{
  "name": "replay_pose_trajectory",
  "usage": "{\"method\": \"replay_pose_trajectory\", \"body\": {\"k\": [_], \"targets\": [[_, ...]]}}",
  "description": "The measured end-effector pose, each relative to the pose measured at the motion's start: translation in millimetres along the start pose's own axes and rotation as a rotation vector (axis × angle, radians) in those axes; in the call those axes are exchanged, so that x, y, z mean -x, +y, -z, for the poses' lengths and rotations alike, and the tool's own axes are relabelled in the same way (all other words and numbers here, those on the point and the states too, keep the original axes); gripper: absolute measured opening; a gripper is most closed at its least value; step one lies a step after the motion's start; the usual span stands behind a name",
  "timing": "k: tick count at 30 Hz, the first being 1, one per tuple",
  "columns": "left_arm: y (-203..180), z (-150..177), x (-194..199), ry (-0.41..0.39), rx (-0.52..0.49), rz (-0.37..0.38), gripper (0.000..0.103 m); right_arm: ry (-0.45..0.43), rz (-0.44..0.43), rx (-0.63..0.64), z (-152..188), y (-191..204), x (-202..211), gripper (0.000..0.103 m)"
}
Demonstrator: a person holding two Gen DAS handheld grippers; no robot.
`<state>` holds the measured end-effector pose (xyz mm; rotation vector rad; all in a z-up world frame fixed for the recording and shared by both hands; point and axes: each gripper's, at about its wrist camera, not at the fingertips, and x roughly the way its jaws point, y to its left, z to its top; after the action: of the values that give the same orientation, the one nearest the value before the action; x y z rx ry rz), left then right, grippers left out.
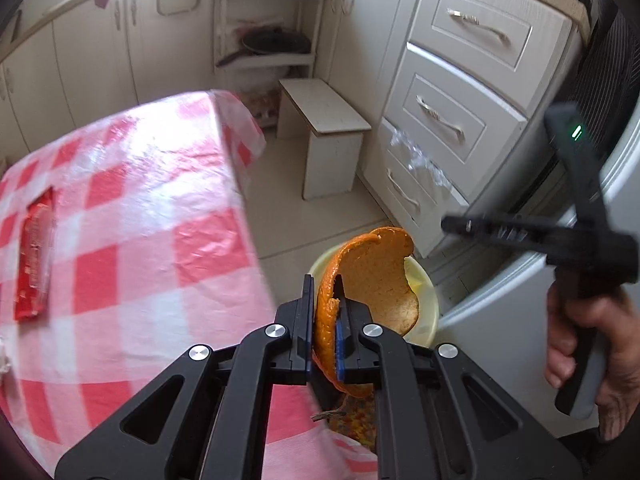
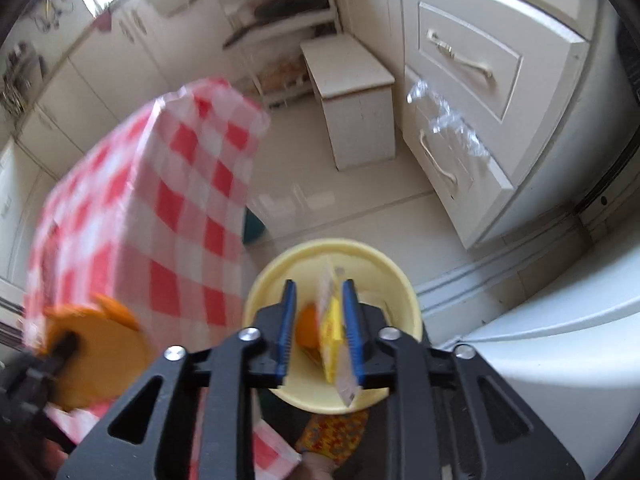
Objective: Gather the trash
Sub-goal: 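Open both tools over the yellow bin, dropping the package and orange peel, then move both open tools back over the table toward the remaining trash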
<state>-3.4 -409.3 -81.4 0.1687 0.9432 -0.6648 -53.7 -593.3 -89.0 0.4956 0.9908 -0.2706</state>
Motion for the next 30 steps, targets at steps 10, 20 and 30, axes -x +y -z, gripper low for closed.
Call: {"method": "replay_pose_trajectory", "body": {"k": [10, 20, 30], "targets": [[-55, -8, -84, 0.214, -0.007, -0.063, 0.008, -0.206, -0.039, -0.025, -22, 9, 55, 0.048], [-51, -20, -63, 0.169, -0.008, -0.06, 0.052, -0.258, -0.068, -0.041, -33, 14, 69, 0.057], [70, -5, 69, -0.031, 0.042, -0.23, 0.077, -0.273, -0.115, 0.064, -32, 78, 75, 0.065]]}}
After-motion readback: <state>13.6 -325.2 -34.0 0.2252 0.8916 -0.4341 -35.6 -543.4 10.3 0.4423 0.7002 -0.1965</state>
